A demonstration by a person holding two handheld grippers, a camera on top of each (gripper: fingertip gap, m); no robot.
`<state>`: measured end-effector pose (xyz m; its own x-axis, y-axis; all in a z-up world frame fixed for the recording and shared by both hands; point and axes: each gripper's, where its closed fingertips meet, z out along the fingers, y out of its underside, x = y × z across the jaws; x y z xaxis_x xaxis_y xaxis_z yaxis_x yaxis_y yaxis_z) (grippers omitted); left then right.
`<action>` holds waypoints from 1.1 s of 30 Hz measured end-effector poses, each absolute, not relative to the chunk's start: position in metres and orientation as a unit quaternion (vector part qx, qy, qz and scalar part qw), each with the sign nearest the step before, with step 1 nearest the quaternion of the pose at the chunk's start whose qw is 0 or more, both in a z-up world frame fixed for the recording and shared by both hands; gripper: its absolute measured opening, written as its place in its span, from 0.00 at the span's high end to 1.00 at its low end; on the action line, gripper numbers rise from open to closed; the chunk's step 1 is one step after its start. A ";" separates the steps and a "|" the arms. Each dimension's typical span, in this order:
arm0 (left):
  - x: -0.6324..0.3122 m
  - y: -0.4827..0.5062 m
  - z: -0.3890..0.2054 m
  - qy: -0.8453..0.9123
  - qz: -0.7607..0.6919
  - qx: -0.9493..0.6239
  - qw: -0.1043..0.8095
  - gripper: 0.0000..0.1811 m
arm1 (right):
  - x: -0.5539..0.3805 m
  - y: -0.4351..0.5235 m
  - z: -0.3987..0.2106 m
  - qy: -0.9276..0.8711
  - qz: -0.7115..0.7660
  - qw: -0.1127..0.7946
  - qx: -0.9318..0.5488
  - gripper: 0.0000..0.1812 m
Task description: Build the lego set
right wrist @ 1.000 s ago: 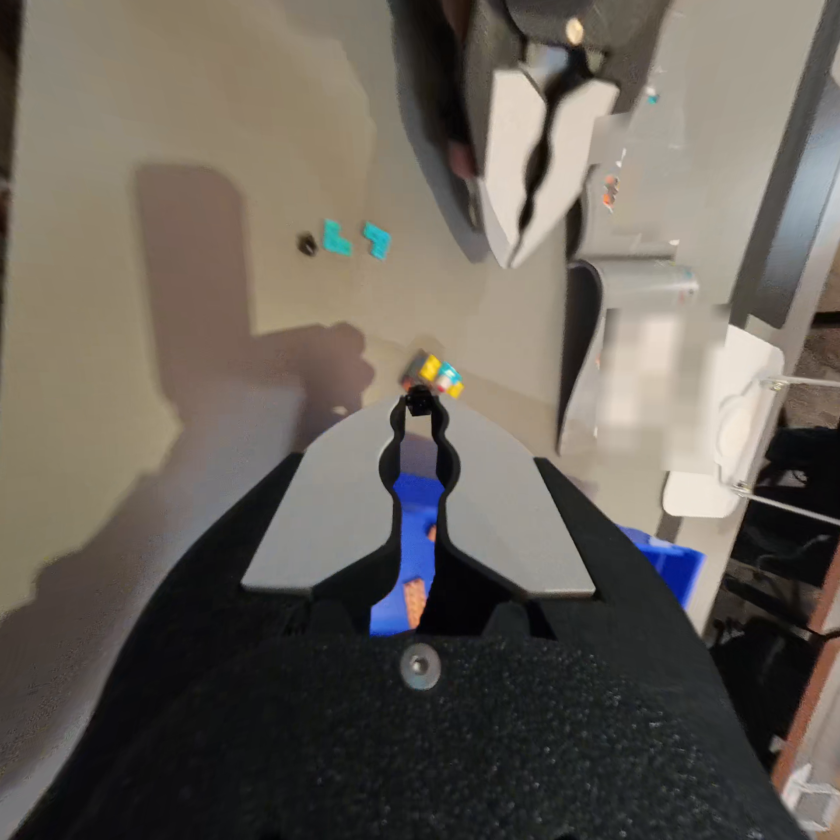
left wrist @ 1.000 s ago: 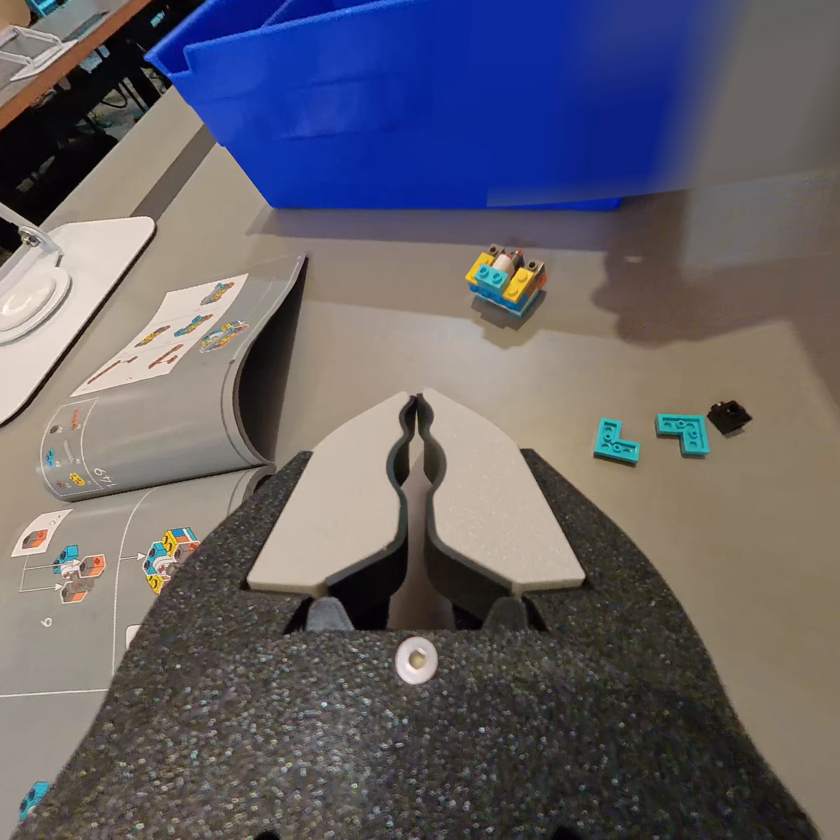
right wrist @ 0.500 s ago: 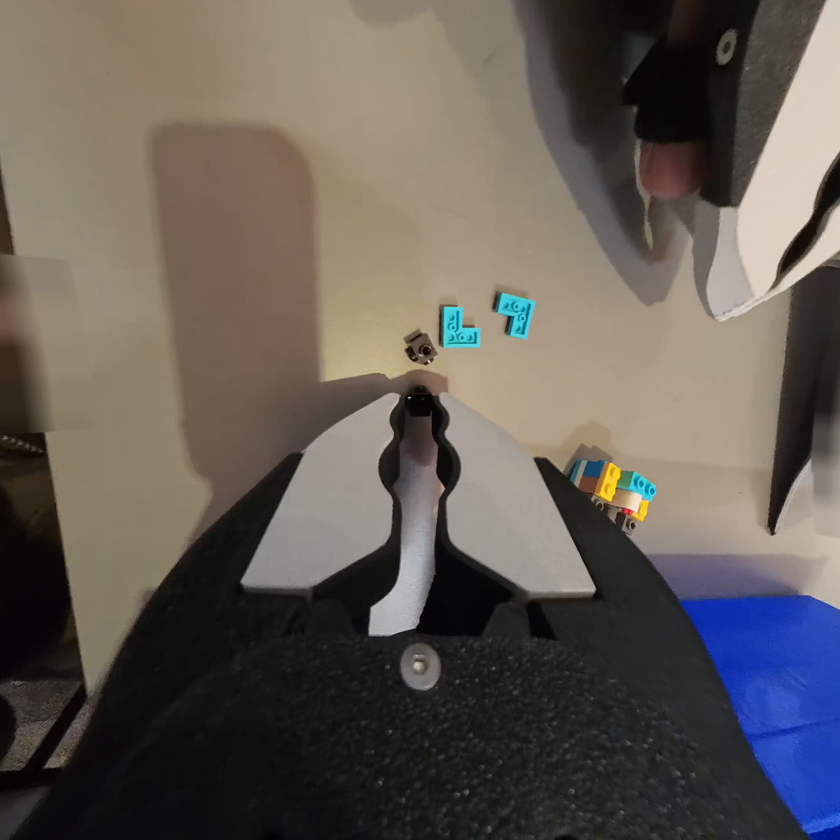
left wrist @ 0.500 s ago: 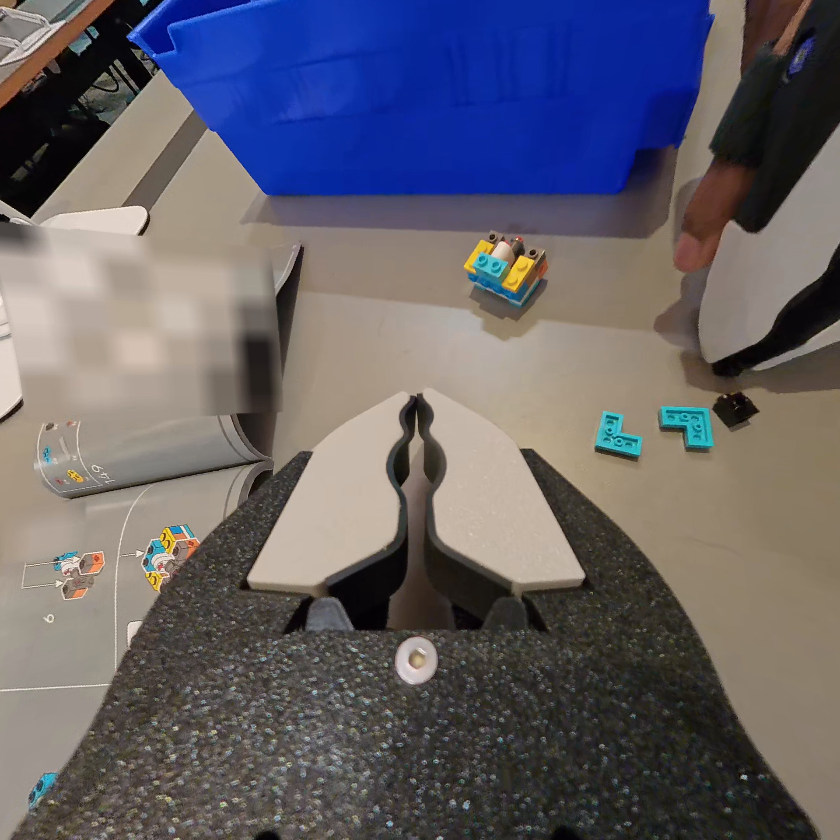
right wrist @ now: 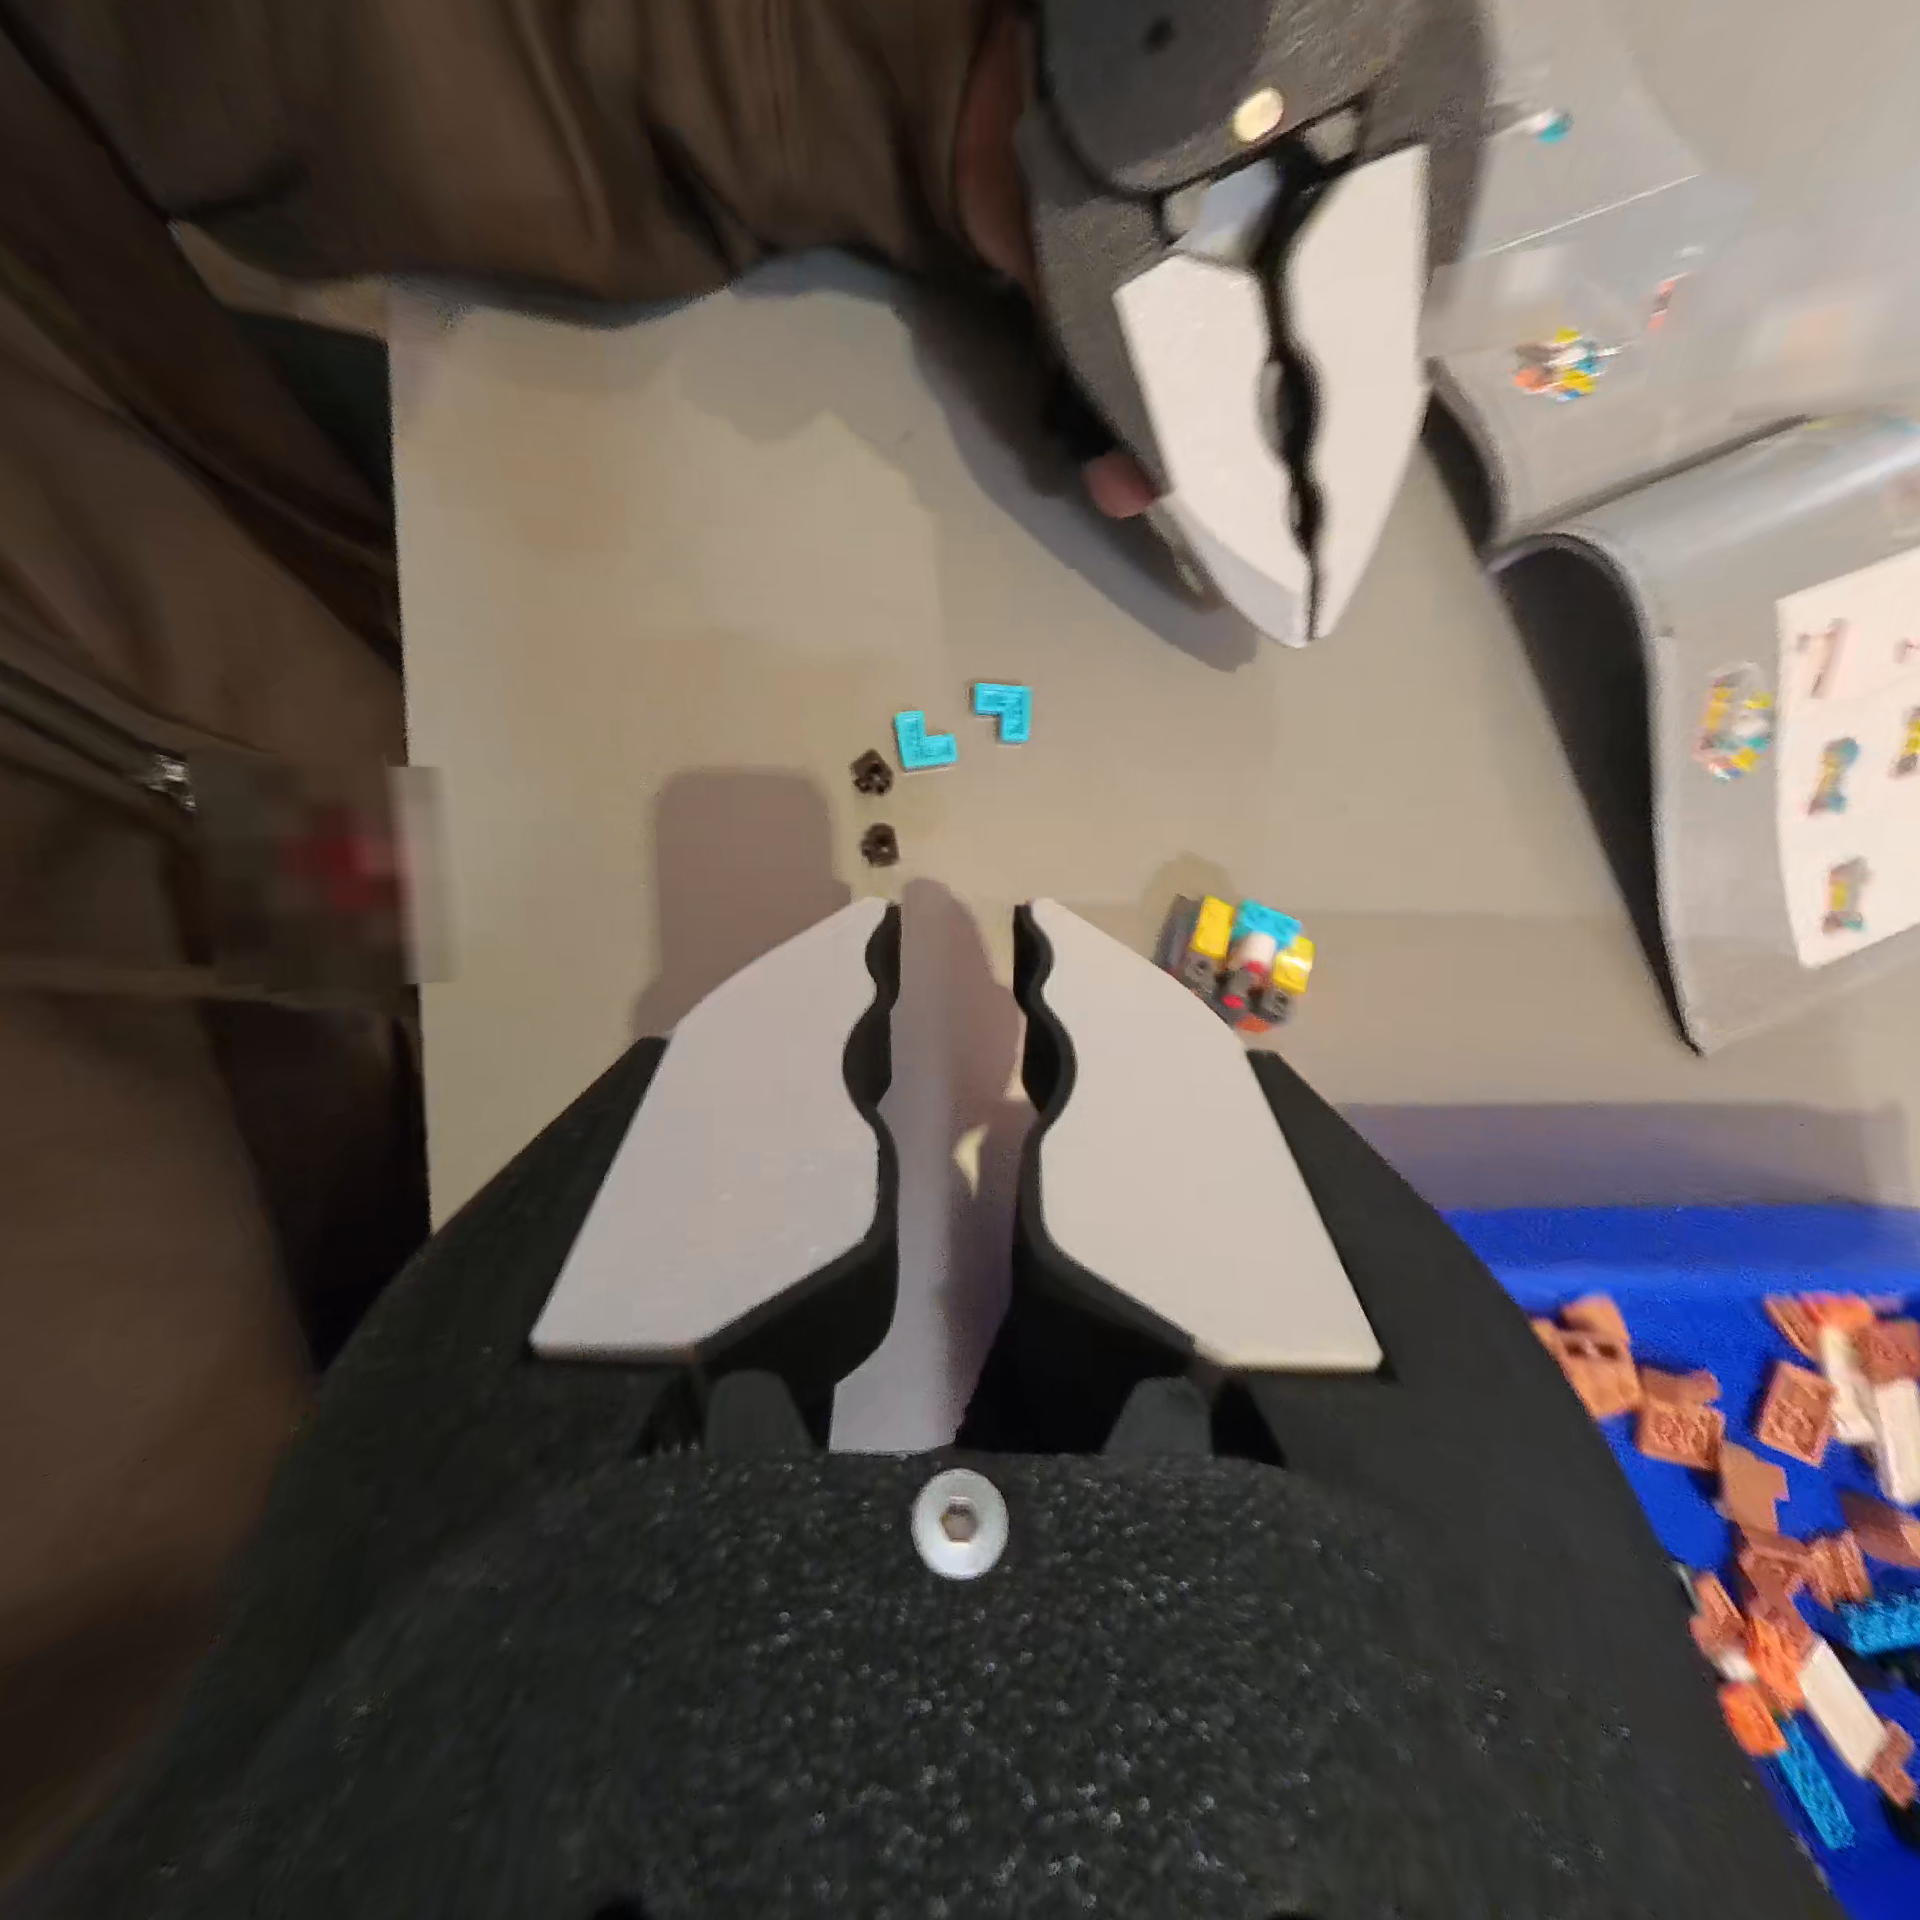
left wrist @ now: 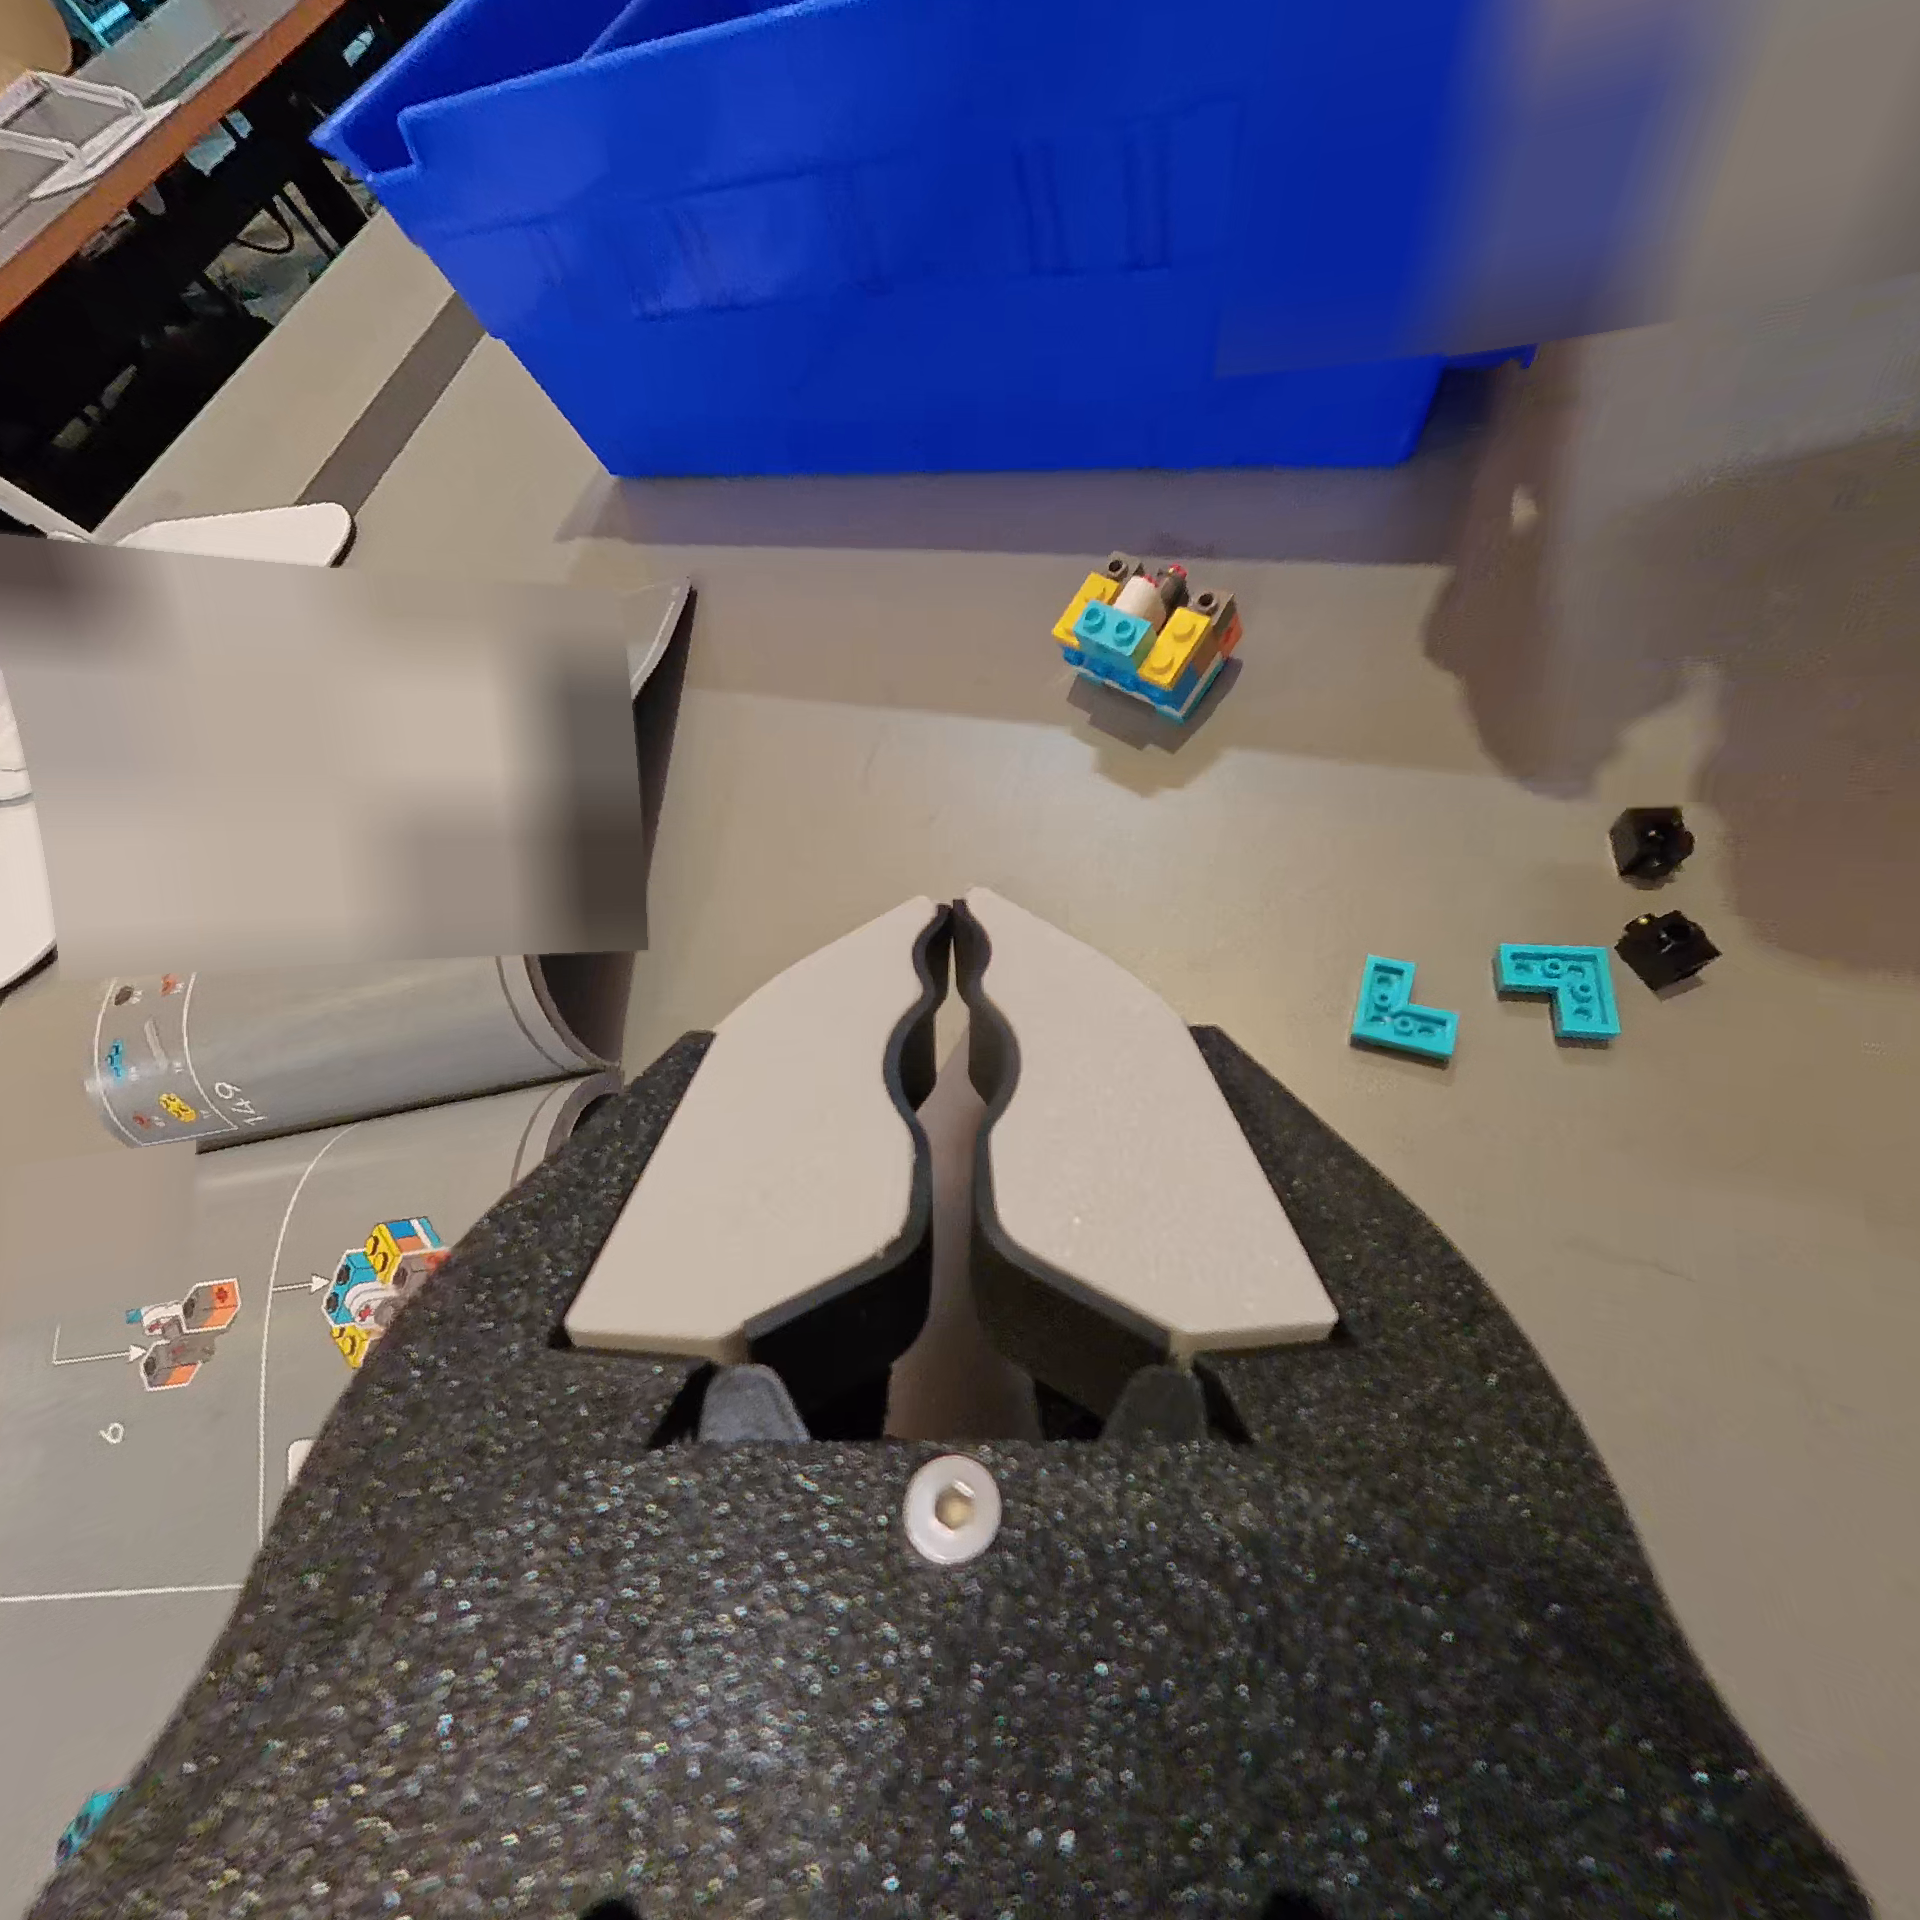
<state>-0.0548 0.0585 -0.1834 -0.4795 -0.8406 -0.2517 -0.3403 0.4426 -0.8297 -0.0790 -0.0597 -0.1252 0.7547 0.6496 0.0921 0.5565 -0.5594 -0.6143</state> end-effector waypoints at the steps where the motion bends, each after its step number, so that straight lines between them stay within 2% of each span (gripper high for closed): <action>1: -0.055 0.056 -0.183 0.778 -0.371 -0.376 0.340 1.00 | -0.069 -0.061 -0.115 -0.336 0.068 0.329 -0.880 0.89; 8: -0.055 0.037 -0.176 0.780 -0.395 -0.340 0.346 1.00 | 0.036 -0.054 -0.074 -0.293 -0.041 0.355 -0.887 0.92; 15: -0.053 0.037 -0.176 0.777 -0.394 -0.342 0.351 1.00 | 0.124 -0.034 -0.094 -0.281 -0.086 0.348 -0.890 1.00; 24: -0.052 0.041 -0.175 0.773 -0.397 -0.350 0.349 1.00 | 0.154 -0.021 -0.120 -0.253 -0.069 0.364 -0.894 1.00; 33: -0.052 0.040 -0.175 0.773 -0.399 -0.349 0.348 1.00 | 0.157 -0.014 -0.136 -0.267 -0.116 0.355 -0.888 1.00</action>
